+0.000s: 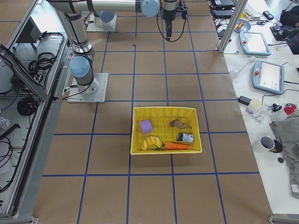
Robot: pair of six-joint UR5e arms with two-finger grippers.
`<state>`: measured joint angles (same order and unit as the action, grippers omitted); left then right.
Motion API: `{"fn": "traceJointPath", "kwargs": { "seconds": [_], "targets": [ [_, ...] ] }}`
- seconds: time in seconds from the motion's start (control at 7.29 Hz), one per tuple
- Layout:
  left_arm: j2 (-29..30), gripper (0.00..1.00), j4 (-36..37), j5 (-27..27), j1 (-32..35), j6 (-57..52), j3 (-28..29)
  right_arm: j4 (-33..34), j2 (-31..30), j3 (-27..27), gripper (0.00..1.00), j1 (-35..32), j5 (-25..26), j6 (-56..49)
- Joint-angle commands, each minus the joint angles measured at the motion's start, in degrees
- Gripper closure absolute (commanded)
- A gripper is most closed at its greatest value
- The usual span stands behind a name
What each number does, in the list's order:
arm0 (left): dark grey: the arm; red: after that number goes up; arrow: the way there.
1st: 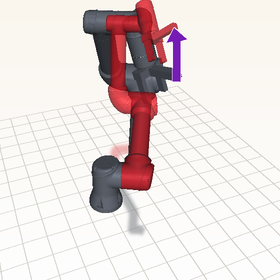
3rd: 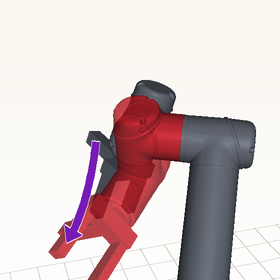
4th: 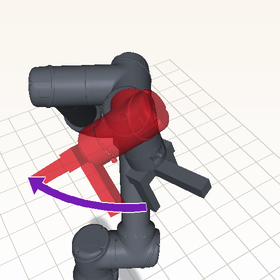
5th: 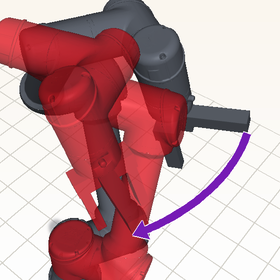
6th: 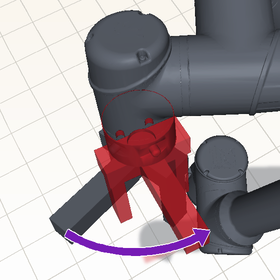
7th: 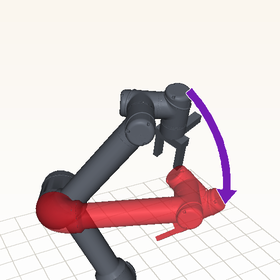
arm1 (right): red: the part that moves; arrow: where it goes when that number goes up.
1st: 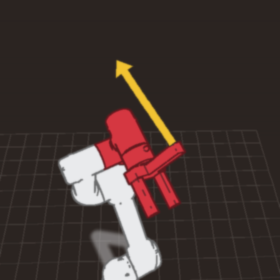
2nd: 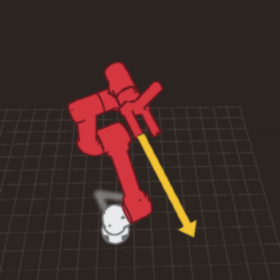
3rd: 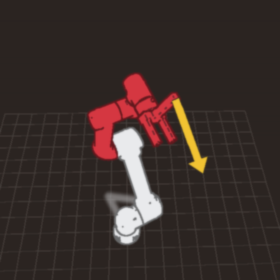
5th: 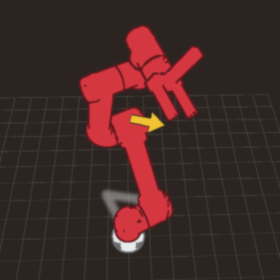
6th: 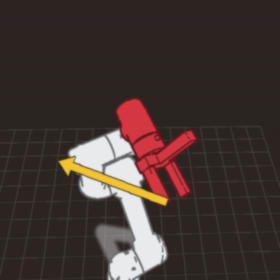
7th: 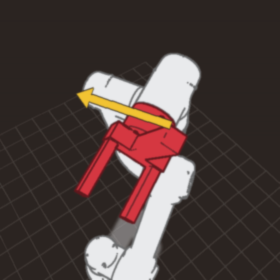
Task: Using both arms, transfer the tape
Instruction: 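Release the tape roll into the wicker basket with the left gripper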
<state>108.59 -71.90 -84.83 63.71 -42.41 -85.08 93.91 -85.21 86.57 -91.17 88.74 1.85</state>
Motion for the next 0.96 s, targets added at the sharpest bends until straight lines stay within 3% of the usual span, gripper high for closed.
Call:
{"fn": "traceJointPath", "kwargs": {
  "seconds": [0.0,0.27,0.82],
  "targets": [
    [-4.42,0.02,-3.5,-2.45,9.98,18.94,-0.79,-0.13,-0.05,0.09,0.0,0.03,0.03,0.0],
    [-8.02,0.0,-5.95,-2.8,20.0,38.02,-1.31,-0.13,-0.13,0.09,0.0,0.03,0.03,0.0],
    [-17.95,0.0,-12.37,-5.35,30.32,49.5,-1.3,-0.13,-0.05,0.0,0.0,-0.06,0.03,0.08]
  ]
}}
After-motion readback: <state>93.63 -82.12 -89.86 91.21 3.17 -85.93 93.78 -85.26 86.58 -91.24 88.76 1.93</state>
